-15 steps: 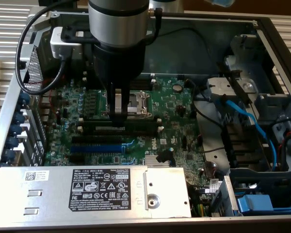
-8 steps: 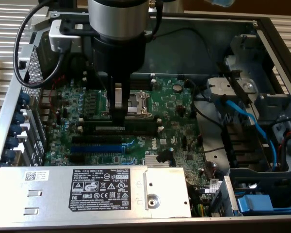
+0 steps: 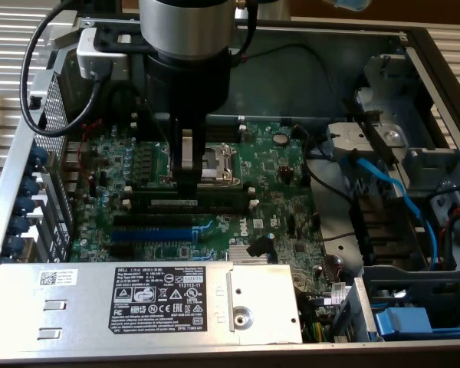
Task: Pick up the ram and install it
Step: 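Press down the ram until it locks into place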
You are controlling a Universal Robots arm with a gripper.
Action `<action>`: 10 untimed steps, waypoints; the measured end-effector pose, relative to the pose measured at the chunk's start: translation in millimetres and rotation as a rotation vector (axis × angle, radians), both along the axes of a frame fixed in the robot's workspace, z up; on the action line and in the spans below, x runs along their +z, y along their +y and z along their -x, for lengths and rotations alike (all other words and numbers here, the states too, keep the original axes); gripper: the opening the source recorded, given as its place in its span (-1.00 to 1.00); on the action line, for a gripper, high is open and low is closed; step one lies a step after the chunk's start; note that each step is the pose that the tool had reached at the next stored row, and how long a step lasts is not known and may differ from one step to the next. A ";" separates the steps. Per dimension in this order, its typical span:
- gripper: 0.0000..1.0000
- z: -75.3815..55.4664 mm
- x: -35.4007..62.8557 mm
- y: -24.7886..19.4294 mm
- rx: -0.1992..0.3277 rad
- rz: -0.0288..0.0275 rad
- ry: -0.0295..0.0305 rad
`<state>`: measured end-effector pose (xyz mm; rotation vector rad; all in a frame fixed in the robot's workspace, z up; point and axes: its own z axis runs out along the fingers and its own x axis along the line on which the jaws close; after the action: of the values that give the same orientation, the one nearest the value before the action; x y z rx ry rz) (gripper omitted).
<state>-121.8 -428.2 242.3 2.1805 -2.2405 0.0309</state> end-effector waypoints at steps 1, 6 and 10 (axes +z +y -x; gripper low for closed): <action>-0.59 0.0 0.0 0.0 0.000 0.0000 0.0000; -0.59 0.0 0.0 0.0 0.000 0.0000 0.0000; -0.63 0.0 0.0 0.0 0.000 0.0000 0.0000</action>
<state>-121.8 -428.2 242.3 2.1805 -2.2406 0.0309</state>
